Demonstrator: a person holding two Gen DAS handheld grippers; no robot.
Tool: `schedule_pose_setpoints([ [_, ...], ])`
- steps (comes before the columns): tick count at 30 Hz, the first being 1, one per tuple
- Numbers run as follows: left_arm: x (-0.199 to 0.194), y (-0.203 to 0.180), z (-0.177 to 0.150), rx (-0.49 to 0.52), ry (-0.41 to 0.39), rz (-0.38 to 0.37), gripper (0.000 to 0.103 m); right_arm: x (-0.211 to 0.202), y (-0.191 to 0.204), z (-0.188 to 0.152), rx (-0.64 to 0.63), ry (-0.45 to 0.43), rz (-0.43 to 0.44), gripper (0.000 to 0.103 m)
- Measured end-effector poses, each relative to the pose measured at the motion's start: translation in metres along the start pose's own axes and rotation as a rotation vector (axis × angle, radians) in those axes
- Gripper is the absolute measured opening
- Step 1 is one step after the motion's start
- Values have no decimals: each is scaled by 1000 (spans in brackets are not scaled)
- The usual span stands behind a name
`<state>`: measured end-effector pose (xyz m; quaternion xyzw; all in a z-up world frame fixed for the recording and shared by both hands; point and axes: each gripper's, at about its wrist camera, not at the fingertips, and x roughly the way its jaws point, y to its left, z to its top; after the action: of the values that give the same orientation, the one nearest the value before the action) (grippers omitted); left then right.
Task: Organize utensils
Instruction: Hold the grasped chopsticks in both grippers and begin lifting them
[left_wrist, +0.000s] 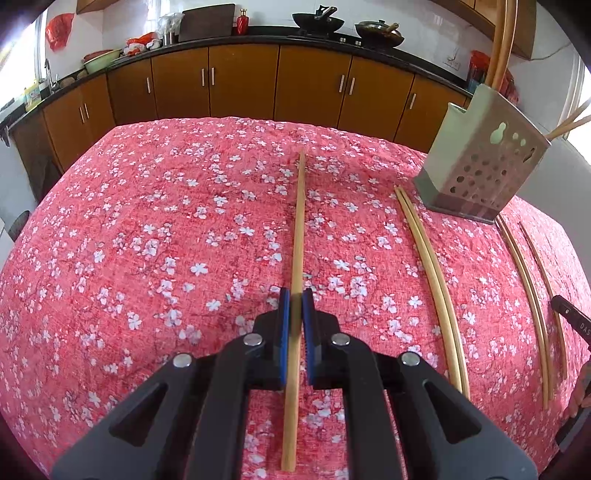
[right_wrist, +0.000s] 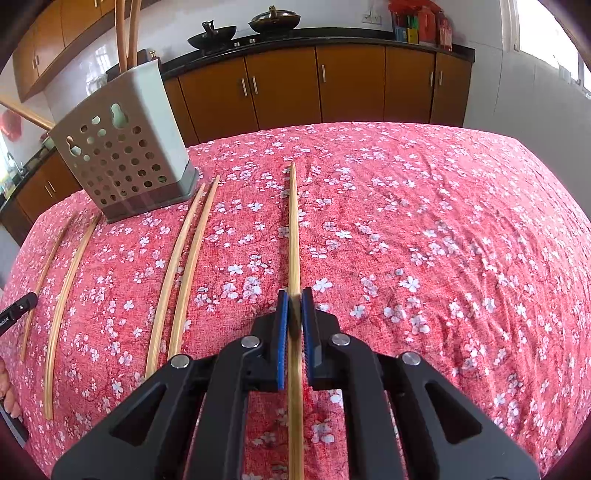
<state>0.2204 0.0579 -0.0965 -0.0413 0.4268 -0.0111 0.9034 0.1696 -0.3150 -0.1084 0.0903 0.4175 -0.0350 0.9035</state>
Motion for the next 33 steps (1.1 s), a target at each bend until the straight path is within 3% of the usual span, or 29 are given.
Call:
schedule_pose_setpoints([
  [33,-8,-7,-8,33,9,-2,9,-10,1,-11,-8,2,-4,9],
])
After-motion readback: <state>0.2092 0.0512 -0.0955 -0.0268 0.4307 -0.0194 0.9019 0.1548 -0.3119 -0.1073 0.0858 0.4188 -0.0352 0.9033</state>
